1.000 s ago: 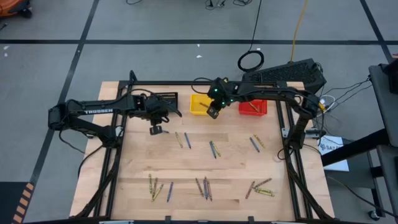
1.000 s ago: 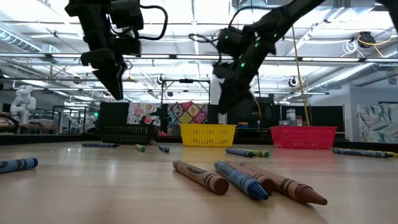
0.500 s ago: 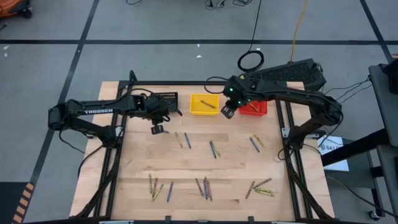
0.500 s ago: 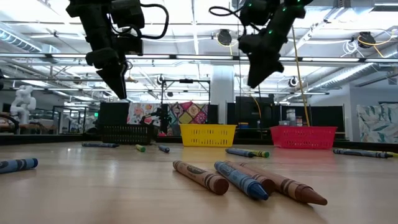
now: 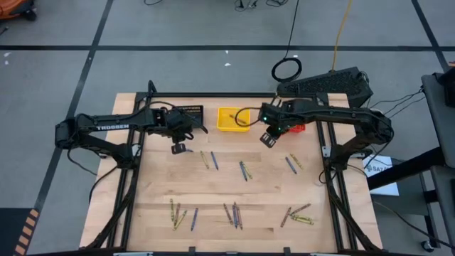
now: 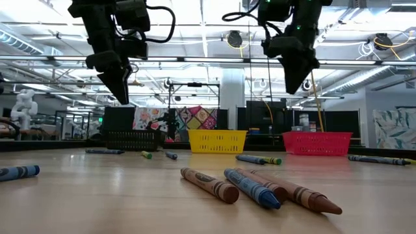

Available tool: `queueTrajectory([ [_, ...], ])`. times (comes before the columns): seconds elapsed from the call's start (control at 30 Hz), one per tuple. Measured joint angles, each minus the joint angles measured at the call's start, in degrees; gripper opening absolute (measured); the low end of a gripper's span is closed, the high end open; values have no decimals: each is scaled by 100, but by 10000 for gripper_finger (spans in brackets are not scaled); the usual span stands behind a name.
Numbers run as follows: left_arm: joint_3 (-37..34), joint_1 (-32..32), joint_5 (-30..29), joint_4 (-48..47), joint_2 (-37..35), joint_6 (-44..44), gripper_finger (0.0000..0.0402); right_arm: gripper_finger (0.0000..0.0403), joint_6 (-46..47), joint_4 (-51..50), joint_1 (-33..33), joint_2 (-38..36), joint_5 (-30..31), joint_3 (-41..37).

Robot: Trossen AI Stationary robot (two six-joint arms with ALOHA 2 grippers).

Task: Sort crayons
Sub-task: Put the green crayon into the red bin

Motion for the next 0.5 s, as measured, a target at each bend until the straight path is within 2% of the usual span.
queueTrajectory([
  [0.3,0,-29,1,-370,2,-48,86,80,613,-329,595,0,-31,0],
  [0.5,-2,-291,141,-604,2,-350,86,80,1054,-480,1114,0,-35,0],
])
